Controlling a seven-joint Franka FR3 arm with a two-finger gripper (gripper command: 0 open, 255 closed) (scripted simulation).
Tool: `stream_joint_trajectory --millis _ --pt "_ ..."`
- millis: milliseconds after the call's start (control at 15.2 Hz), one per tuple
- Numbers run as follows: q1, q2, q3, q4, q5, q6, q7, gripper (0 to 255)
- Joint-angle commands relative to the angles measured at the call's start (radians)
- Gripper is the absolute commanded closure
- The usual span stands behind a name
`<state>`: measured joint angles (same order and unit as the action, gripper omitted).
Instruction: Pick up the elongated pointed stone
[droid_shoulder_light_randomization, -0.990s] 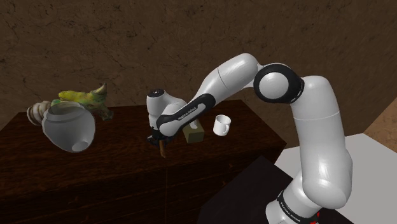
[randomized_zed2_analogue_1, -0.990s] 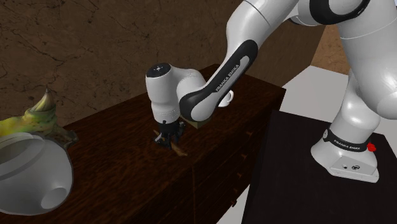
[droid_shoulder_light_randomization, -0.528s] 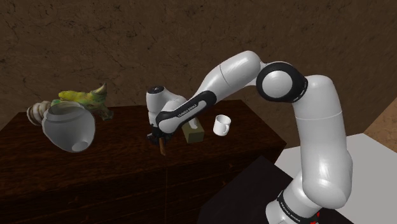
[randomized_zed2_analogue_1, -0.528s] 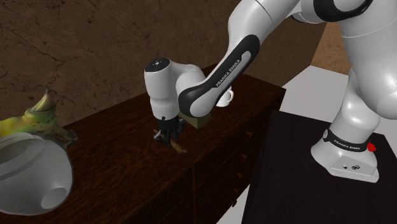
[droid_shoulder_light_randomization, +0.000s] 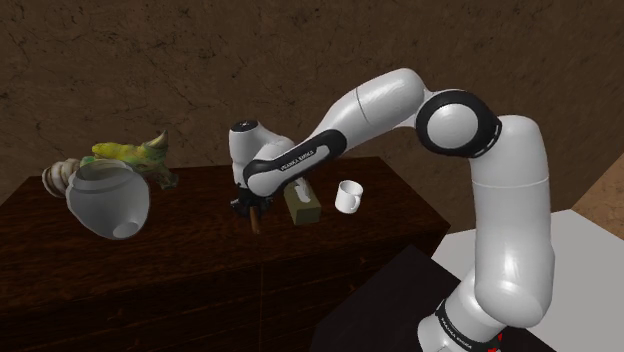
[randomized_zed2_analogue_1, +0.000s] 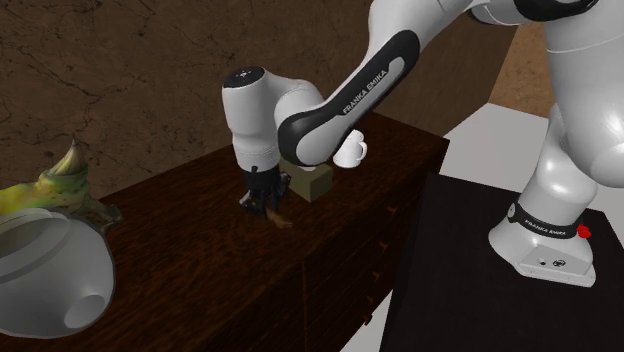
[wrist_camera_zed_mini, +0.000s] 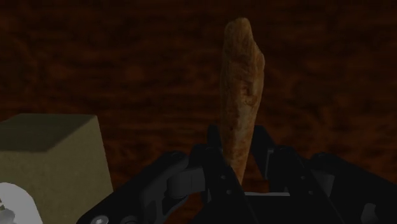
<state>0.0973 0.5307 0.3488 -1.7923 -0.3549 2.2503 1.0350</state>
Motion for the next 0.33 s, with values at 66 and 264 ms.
stream_joint_trajectory --millis 66,264 --pt "-0.005 -0.022 0.007 0.006 0.012 -0.027 -0.010 255" --pt "-0.007 -0.031 0.010 0.009 0.017 -0.038 -0.014 255"
